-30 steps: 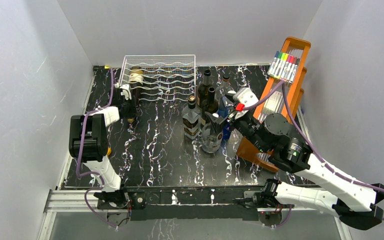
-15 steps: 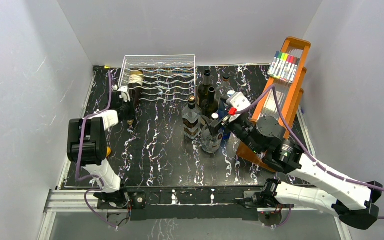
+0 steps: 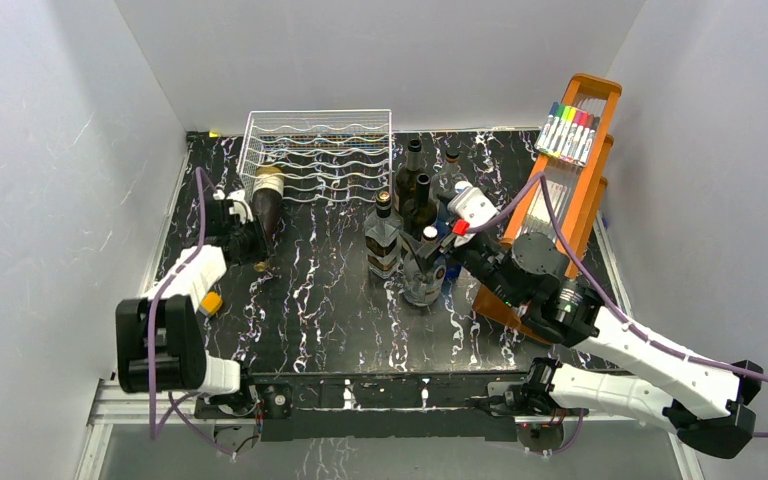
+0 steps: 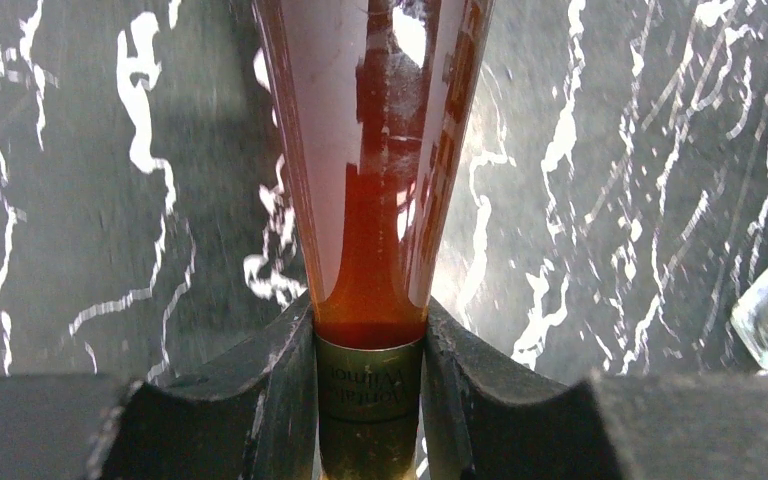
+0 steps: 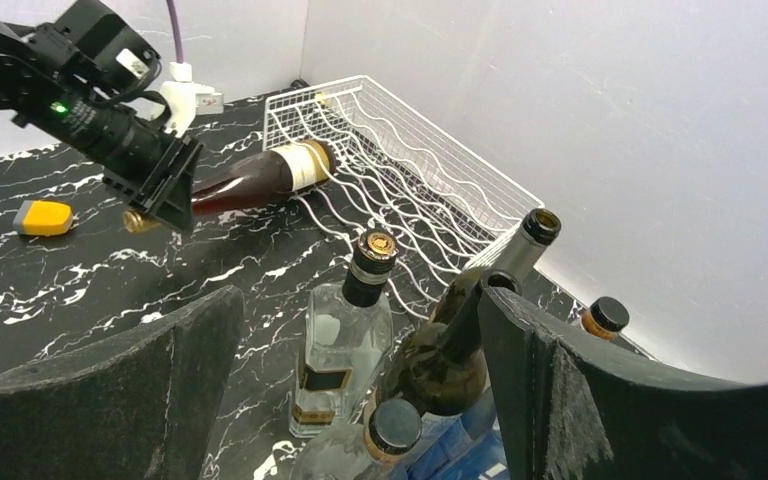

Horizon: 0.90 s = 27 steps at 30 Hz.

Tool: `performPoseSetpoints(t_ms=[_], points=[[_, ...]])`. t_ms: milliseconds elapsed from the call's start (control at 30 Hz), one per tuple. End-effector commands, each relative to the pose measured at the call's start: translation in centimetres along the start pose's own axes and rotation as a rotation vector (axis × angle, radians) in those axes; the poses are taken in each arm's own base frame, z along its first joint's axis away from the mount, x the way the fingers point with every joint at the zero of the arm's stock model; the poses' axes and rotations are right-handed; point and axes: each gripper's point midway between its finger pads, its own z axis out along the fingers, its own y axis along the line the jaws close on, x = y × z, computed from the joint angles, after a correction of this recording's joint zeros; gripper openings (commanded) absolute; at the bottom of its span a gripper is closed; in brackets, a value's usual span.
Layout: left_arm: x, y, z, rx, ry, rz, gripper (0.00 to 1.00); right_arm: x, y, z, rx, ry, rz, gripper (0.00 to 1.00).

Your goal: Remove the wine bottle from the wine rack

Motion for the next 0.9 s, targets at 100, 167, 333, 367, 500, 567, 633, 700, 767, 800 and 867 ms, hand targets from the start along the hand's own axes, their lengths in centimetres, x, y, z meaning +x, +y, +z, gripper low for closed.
performPoseSetpoints(t_ms=[100,167,333,367,500,567,633,700,767,800,867], points=[[1.4,-4.0,-5.4,0.153,0.011,-0.098,0.0,-2.0,1.3,1.9,-0.056,-0.078,-0.029,0.98],[2.0,-4.8,-6.2,0.185,0.037,-0.119,0.0,-2.1,1.9,2.4,-0.082,-0.08,-0.029,0.98],[2.6,-5.6,-8.5,0.204,0.051,-0.14,0.0,-1.5,4.7,3.7,-0.212,-0.082,-0.047,0.98],[2.4,-6.0,-9.1,0.213,0.039,-0.147,0.0,-1.3,5.5,4.0,-0.249,-0.08,-0.056,0.98],[2.0,-7.3,-11.1,0.251,0.038,-0.189,0.0,-0.4,8.8,5.1,-0.407,-0.081,-0.101,0.98],[2.3,-7.7,-11.9,0.262,0.073,-0.222,0.0,0.1,10.1,5.7,-0.469,-0.083,-0.117,0.98],[2.6,-8.0,-12.6,0.259,0.102,-0.237,0.0,0.6,11.0,6.5,-0.5,-0.084,-0.121,0.98],[2.5,-7.6,-13.4,0.226,0.089,-0.236,0.0,1.2,11.7,7.5,-0.514,-0.076,-0.121,0.98],[2.1,-7.1,-13.9,0.189,0.052,-0.236,0.0,2.0,12.3,8.5,-0.525,-0.063,-0.121,0.98],[2.0,-7.1,-14.1,0.195,0.03,-0.23,0.0,2.4,12.6,8.9,-0.529,-0.059,-0.12,0.98],[1.3,-8.4,-14.3,0.296,-0.046,-0.192,0.0,3.3,13.2,9.7,-0.535,-0.057,-0.117,0.98]])
